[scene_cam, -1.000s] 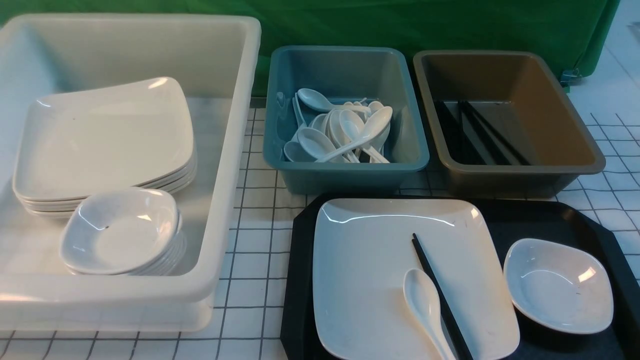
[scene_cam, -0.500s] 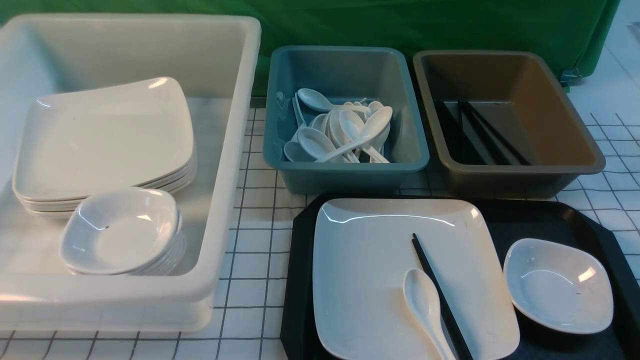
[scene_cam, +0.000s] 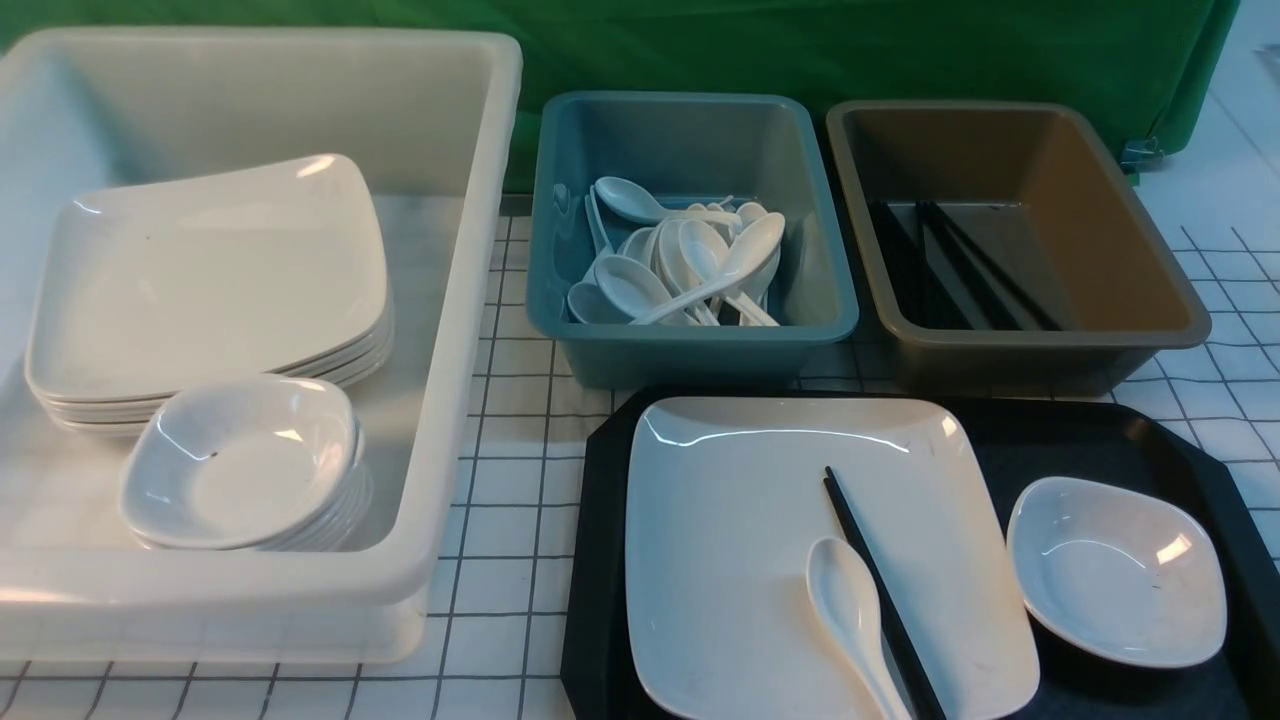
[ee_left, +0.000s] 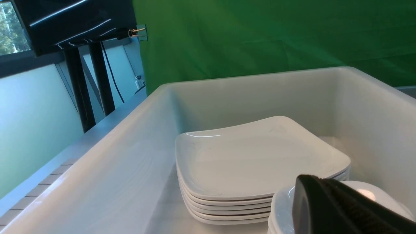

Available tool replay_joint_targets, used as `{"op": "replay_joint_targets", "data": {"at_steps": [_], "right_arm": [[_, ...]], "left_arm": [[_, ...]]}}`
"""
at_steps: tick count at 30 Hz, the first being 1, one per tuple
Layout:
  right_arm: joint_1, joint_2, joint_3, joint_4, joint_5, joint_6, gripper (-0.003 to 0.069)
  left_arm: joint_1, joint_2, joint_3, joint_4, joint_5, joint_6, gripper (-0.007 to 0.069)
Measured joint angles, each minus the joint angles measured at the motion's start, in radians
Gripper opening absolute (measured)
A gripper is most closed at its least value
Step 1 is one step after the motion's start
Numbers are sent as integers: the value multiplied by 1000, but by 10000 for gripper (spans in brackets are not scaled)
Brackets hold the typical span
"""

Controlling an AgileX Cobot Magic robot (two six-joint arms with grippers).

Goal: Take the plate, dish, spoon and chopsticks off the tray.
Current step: Use the right arm to grab a pair of chopsticks from the plate

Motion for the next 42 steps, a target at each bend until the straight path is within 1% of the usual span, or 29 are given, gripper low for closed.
{"op": "replay_joint_targets", "data": {"at_steps": [14, 16, 17, 18, 20, 21, 22, 24, 31, 33, 34, 36, 37, 38, 39, 40, 41, 42], "right_arm": [[0, 0, 0, 0, 0, 6, 250], [0, 0, 1, 38, -14, 121, 250], [0, 0, 2, 50, -17, 151, 250], [0, 0, 4, 99, -32, 272, 250], [0, 0, 8, 144, -60, 440, 250], [0, 0, 8, 148, -63, 458, 250], [0, 0, 9, 164, -81, 572, 250], [0, 0, 9, 179, -109, 688, 250], [0, 0, 9, 184, -140, 777, 250], [0, 0, 9, 193, -144, 819, 250], [8, 0, 8, 204, -152, 881, 241], [32, 0, -23, 208, -158, 886, 206], [49, 0, -50, 208, -168, 863, 176], [67, -1, -95, 208, -176, 814, 141], [71, -1, -114, 208, -176, 801, 133], [104, 3, -199, 208, -176, 686, 63], [107, 4, -221, 208, -176, 672, 56], [125, 16, -276, 208, -163, 611, 34]], "left_arm": [[0, 0, 0, 2, 0, 0, 23], [0, 0, 0, 2, 0, 0, 23], [0, 0, 0, 2, 0, 0, 23], [0, 0, 0, 1, 0, 0, 23], [0, 0, 0, 1, 0, 0, 23], [0, 0, 0, 1, 0, 0, 23], [0, 0, 0, 1, 0, 0, 23], [0, 0, 0, 1, 0, 0, 23], [0, 0, 0, 1, 0, -1, 23], [0, 0, 0, 1, 0, -2, 23], [0, 0, 0, 0, 0, -17, 23], [0, 0, 0, -11, 1, -31, 23], [0, 0, 0, -14, 1, -32, 23], [0, 0, 0, -17, 1, -35, 23], [0, 0, 0, -18, 1, -35, 23], [0, 0, 0, -18, 1, -37, 23], [0, 0, 0, -18, 1, -37, 23], [0, 0, 0, -19, 1, -38, 23]]}}
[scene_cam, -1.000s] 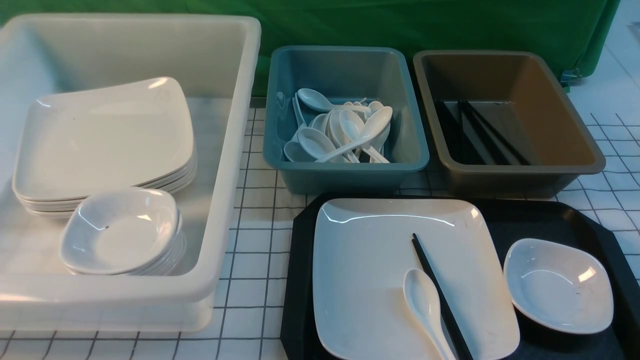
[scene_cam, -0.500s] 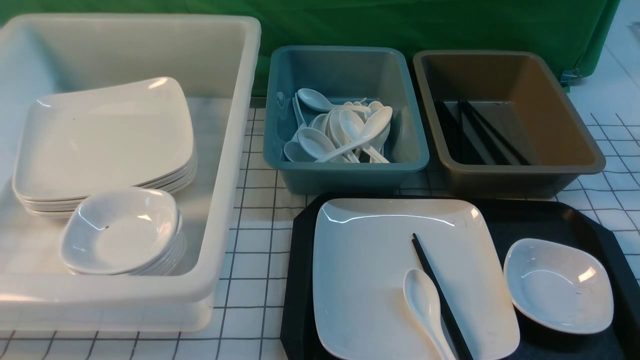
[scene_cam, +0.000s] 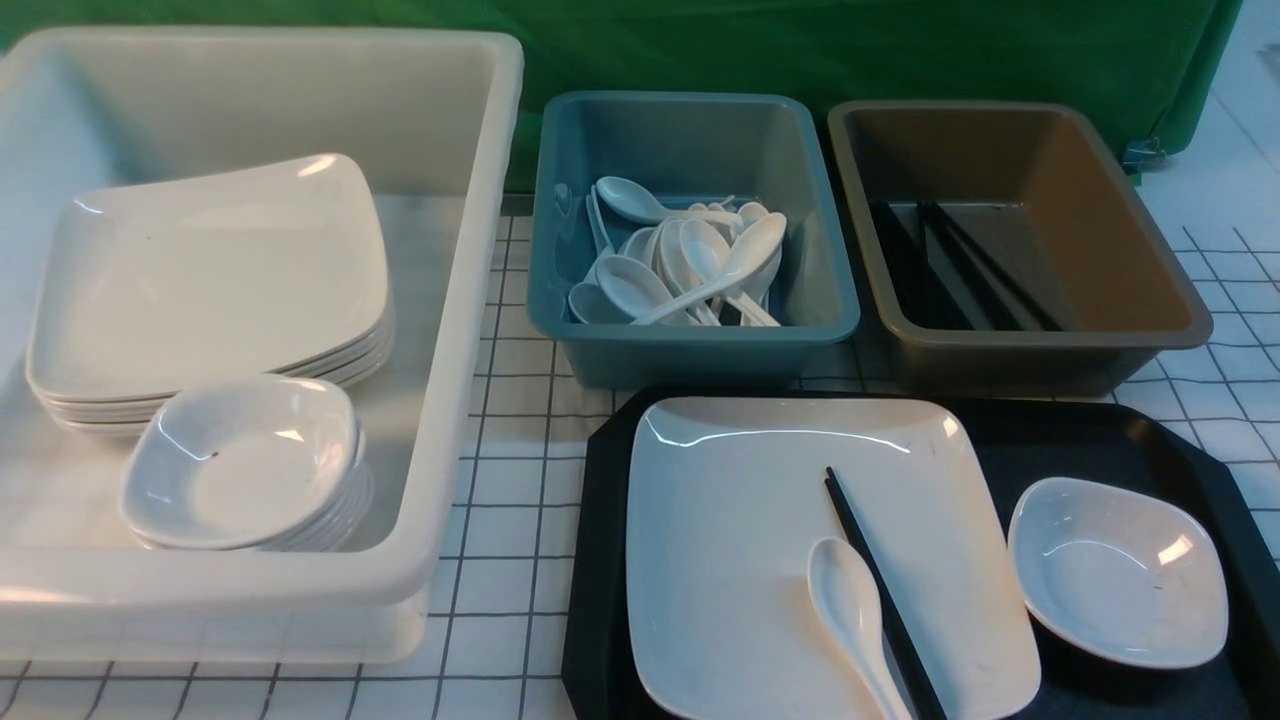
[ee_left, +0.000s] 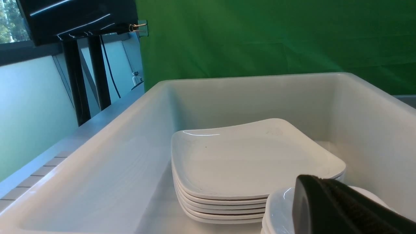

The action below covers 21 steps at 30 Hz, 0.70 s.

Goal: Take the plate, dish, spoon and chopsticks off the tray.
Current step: Use the right arm to grab a pair of chopsticks from the plate

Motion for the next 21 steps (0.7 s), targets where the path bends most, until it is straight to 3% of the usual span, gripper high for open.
{"op": "replay_joint_targets", "data": {"at_steps": [1, 2, 7, 11, 15, 16, 19, 21], "right_arm": [[21, 39, -75, -1, 61, -93, 30], [26, 45, -85, -1, 72, -104, 30], [49, 351, -285, -5, 504, -377, 30], [49, 604, -326, 13, 694, -491, 33], [49, 821, -347, 142, 739, -684, 48], [49, 906, -360, 235, 747, -776, 62], [66, 1078, -405, 403, 768, -962, 139], [100, 1175, -448, 434, 765, -1010, 199]], "left_arm": [[0, 0, 0, -1, 0, 0, 23], [0, 0, 0, -1, 0, 0, 23], [0, 0, 0, -2, 0, -1, 23], [0, 0, 0, -2, 0, -2, 23], [0, 0, 0, -2, 0, -2, 23], [0, 0, 0, -2, 0, -2, 23], [0, 0, 0, -2, 0, -4, 23], [0, 0, 0, -2, 0, -5, 23]]}}
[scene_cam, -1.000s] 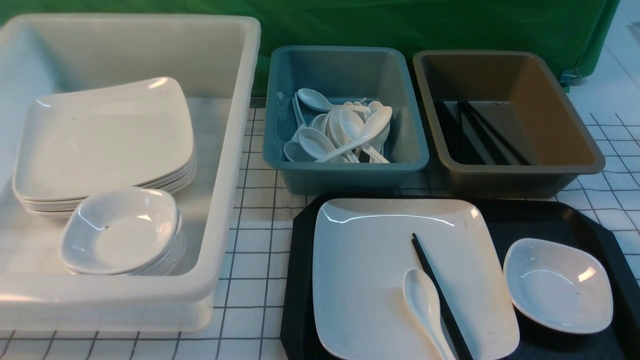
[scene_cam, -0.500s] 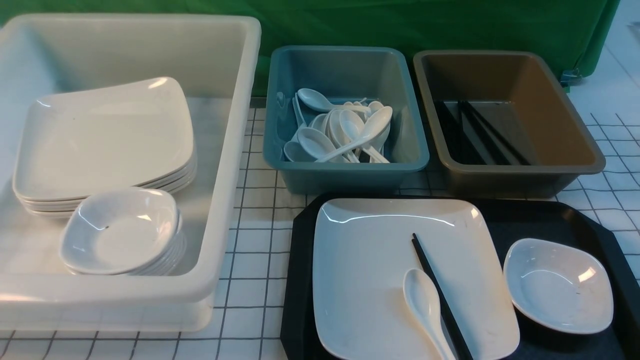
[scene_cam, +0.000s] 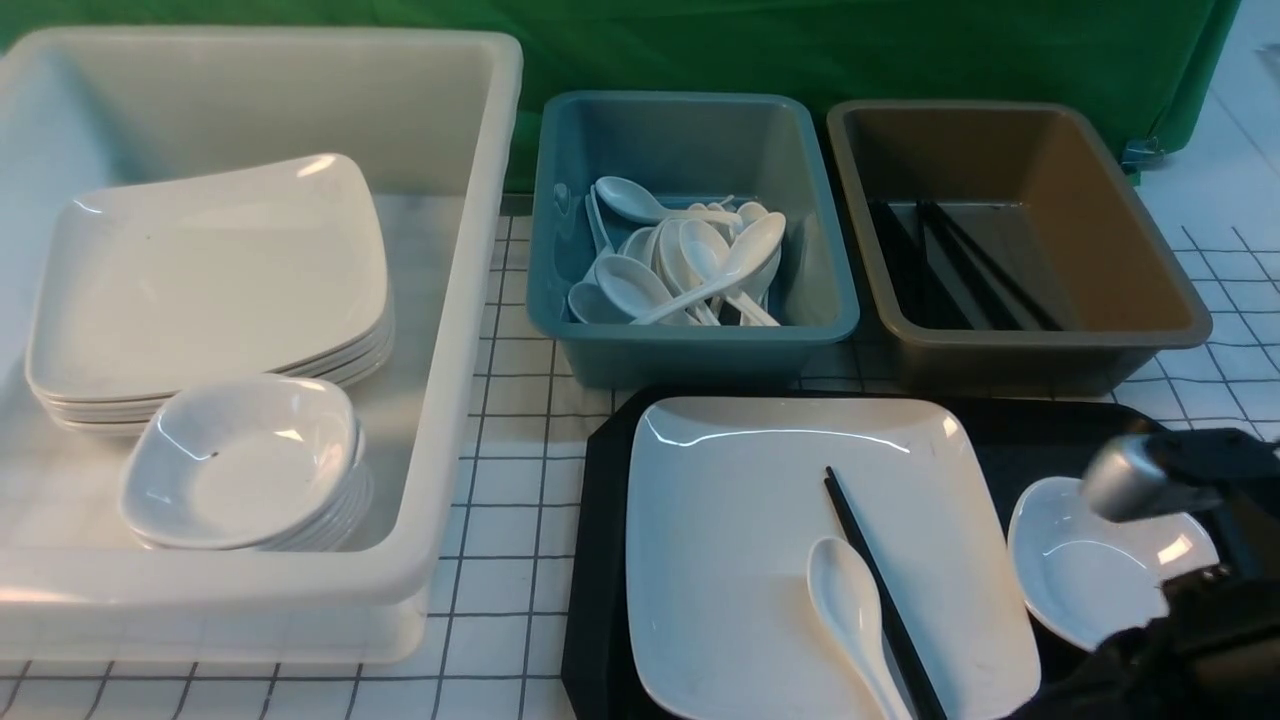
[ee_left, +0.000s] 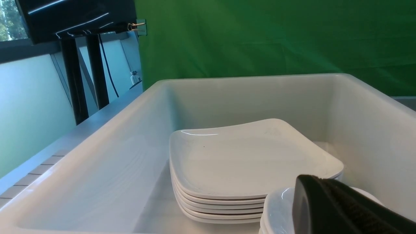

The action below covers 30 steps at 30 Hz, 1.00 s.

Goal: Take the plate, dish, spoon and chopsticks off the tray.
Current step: Use the right arm to grab a pair of chopsticks from the plate

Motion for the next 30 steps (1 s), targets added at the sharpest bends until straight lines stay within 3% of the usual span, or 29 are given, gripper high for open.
{"op": "replay_joint_targets", "data": {"at_steps": [4, 9, 14, 22, 30], "right_arm": [[69, 117, -77, -28, -3, 18, 251], [177, 261, -215, -266, -4, 252, 267], [213, 364, -286, -458, 5, 441, 289], [216, 487, -294, -484, -20, 489, 419], [216, 548, -296, -484, -62, 524, 440]], "left_arm": [[0, 0, 0, 0, 0, 0, 23], [0, 0, 0, -6, 0, 0, 23], [0, 0, 0, -7, 0, 0, 23], [0, 0, 0, -8, 0, 0, 23], [0, 0, 0, -8, 0, 0, 23]]}}
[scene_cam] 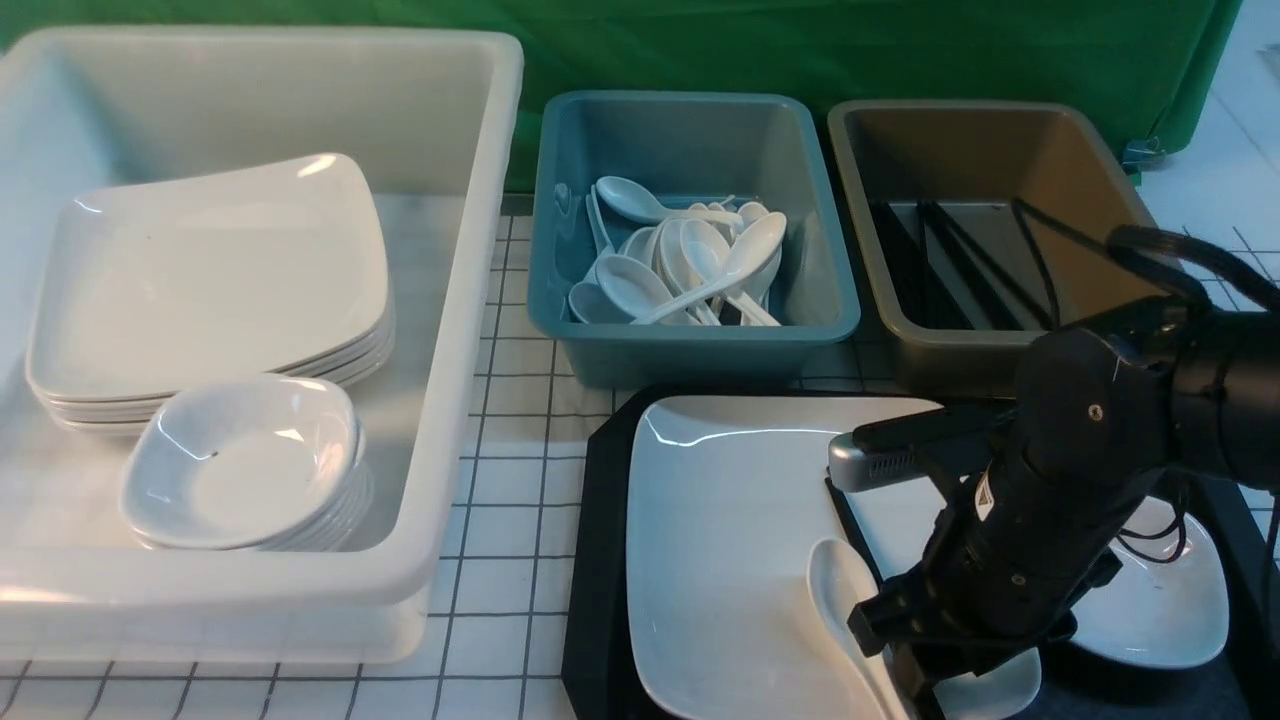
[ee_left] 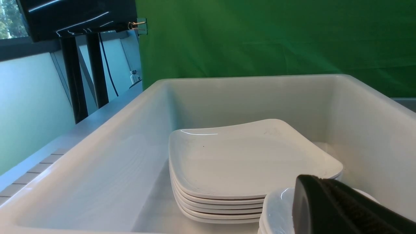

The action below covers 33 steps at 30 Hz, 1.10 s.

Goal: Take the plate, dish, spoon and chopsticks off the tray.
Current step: Use the right arm to grab a pair of chopsticks from the plate, then use the right arm to put the chopsticks into the small storage box on the right

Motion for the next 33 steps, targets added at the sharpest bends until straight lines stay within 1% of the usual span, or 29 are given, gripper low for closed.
{"op": "replay_joint_targets", "data": {"at_steps": [12, 14, 16, 17, 18, 19, 20, 26, 28, 31, 33], "right_arm": [[0, 53, -9, 0, -39, 2, 432], [0, 54, -14, 0, -35, -1, 400], [0, 58, -31, 0, -8, -18, 292], [0, 59, -40, 0, 8, -28, 208], [0, 59, -45, 0, 15, -28, 194], [0, 59, -62, 0, 41, -32, 160], [0, 56, -74, 0, 57, -35, 169], [0, 7, -135, 0, 133, -78, 171], [0, -38, -184, -8, 182, -105, 171], [0, -67, -235, -28, 204, -113, 171], [-15, -89, -332, -49, 209, -123, 171]], "left_arm": [[0, 0, 0, 0, 0, -1, 23], [0, 0, 0, 0, 0, -1, 23], [0, 0, 0, 0, 0, -2, 23], [0, 0, 0, 0, 0, -2, 23], [0, 0, 0, 0, 0, -2, 23], [0, 0, 0, 1, 0, -2, 23], [0, 0, 0, 2, 0, -2, 23], [0, 0, 0, 4, 0, -2, 23], [0, 0, 0, 4, 0, -3, 23], [0, 0, 0, 4, 0, -3, 23], [0, 0, 0, 4, 0, -3, 23]]}}
